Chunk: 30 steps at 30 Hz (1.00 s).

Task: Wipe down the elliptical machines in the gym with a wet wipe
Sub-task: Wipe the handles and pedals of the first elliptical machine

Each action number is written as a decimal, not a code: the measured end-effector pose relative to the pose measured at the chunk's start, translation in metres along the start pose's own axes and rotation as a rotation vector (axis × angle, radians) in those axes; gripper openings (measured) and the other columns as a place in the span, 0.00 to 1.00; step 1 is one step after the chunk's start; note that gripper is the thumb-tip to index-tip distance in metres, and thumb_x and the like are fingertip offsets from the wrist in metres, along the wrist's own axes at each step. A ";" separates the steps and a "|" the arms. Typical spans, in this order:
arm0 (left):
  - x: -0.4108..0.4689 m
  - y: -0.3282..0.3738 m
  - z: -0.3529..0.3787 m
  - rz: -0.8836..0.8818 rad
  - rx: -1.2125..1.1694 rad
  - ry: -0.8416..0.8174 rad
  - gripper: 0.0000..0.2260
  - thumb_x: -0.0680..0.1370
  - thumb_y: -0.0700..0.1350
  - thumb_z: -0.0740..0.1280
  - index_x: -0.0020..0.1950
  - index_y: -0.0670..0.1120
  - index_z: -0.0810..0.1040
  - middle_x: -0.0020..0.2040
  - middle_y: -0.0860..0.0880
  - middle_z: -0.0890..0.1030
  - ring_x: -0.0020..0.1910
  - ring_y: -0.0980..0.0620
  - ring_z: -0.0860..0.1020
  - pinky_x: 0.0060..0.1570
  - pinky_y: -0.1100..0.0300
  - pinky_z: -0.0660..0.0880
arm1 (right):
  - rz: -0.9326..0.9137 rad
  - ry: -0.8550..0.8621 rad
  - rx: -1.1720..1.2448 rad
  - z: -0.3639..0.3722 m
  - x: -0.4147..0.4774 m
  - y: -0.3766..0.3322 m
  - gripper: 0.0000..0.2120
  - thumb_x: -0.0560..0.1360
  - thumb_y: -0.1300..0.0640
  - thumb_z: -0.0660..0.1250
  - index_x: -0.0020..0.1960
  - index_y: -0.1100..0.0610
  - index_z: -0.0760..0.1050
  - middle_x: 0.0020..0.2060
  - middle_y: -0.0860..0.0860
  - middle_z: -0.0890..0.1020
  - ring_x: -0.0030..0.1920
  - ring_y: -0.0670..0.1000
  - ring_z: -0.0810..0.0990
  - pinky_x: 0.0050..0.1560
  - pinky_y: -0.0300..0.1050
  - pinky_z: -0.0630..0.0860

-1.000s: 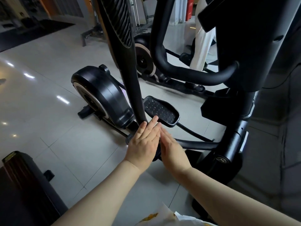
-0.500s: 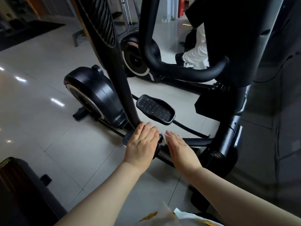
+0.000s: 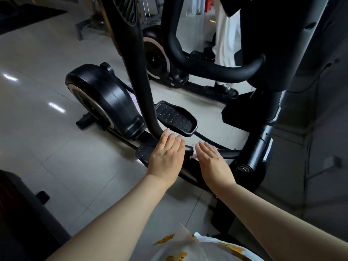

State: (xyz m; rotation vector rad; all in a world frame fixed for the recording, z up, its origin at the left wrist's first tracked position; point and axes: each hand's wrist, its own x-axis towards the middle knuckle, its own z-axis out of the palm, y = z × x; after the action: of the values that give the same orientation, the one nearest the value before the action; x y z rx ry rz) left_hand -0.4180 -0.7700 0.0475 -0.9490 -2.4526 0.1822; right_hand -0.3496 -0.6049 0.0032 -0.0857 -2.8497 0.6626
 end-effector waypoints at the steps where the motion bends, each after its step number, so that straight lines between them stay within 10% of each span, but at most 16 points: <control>1: 0.000 0.001 0.001 -0.004 0.021 0.000 0.17 0.79 0.40 0.59 0.64 0.42 0.81 0.59 0.46 0.82 0.62 0.44 0.78 0.81 0.48 0.40 | 0.039 0.015 -0.013 0.000 -0.003 0.003 0.30 0.78 0.68 0.67 0.79 0.59 0.64 0.78 0.57 0.65 0.80 0.56 0.60 0.79 0.47 0.48; 12: 0.000 0.010 0.010 -0.052 -0.013 0.043 0.14 0.82 0.47 0.65 0.64 0.41 0.80 0.59 0.47 0.82 0.62 0.46 0.77 0.81 0.47 0.48 | 0.100 0.016 0.021 -0.006 -0.005 0.009 0.21 0.86 0.50 0.54 0.73 0.58 0.71 0.76 0.59 0.69 0.79 0.58 0.62 0.80 0.48 0.50; 30: 0.002 0.047 0.024 -0.060 -0.183 -0.033 0.20 0.79 0.42 0.56 0.67 0.40 0.79 0.63 0.44 0.81 0.66 0.42 0.77 0.80 0.48 0.50 | 0.140 -0.148 0.007 -0.031 0.007 0.007 0.26 0.80 0.70 0.52 0.76 0.55 0.66 0.80 0.58 0.58 0.82 0.55 0.52 0.78 0.44 0.39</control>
State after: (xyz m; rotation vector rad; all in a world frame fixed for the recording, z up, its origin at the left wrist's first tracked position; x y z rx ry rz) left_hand -0.4030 -0.7323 0.0130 -0.9529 -2.5584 -0.0480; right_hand -0.3494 -0.5843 0.0282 -0.2469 -3.0039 0.7349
